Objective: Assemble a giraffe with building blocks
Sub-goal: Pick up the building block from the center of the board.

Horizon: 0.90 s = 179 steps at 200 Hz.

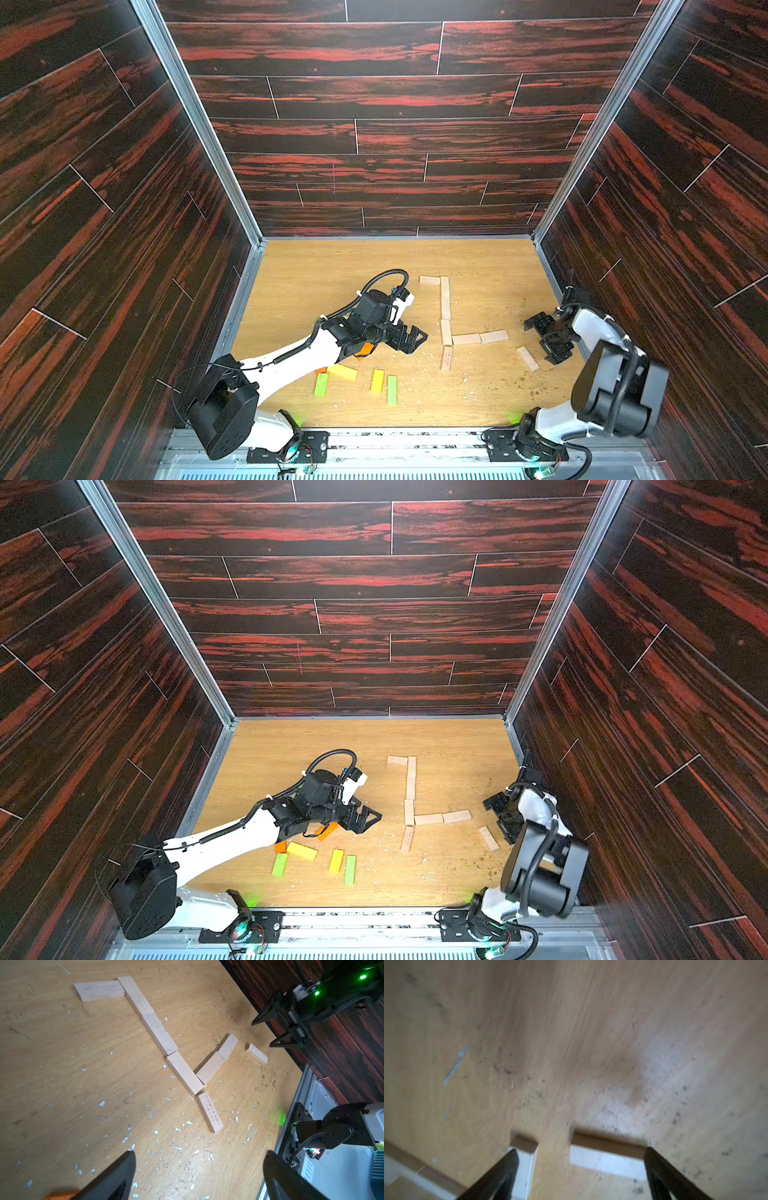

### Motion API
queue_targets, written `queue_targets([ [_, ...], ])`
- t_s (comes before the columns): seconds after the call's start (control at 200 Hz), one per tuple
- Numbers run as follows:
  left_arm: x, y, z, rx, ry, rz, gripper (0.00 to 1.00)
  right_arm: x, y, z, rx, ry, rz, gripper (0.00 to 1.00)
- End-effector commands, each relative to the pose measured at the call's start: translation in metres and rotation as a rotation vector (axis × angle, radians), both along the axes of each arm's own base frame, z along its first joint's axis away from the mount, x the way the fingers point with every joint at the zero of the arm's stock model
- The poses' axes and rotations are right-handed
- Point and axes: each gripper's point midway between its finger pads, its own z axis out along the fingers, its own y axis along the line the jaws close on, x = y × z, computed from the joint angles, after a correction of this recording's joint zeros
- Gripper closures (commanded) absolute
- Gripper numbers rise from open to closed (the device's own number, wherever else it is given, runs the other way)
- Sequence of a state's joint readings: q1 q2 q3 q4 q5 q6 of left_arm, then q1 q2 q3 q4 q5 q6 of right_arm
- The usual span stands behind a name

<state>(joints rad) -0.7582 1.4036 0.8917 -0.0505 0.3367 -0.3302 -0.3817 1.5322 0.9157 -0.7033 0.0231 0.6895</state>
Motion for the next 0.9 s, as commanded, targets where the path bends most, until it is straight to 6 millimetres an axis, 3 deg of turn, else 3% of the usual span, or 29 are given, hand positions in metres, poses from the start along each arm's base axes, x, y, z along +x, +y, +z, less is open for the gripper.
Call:
queue_targets([
  [0.0, 0.001, 0.004, 0.009, -0.019, -0.033, 0.008, 0.02, 0.001, -0.002, -0.013, -0.004, 0.038, 0.029, 0.15],
  [0.286, 0.0, 0.005, 0.011, -0.017, -0.035, 0.001, 0.02, -0.008, 0.016, -0.044, 0.066, 0.094, 0.085, 0.38],
  [0.551, -0.002, 0.008, 0.012, 0.004, -0.043, -0.007, 0.02, -0.035, 0.04, -0.046, 0.108, 0.12, 0.088, 0.42],
  [0.892, -0.004, 0.01, 0.014, 0.013, -0.044, -0.013, 0.02, -0.062, 0.069, -0.042, 0.213, 0.087, -0.03, 0.44],
])
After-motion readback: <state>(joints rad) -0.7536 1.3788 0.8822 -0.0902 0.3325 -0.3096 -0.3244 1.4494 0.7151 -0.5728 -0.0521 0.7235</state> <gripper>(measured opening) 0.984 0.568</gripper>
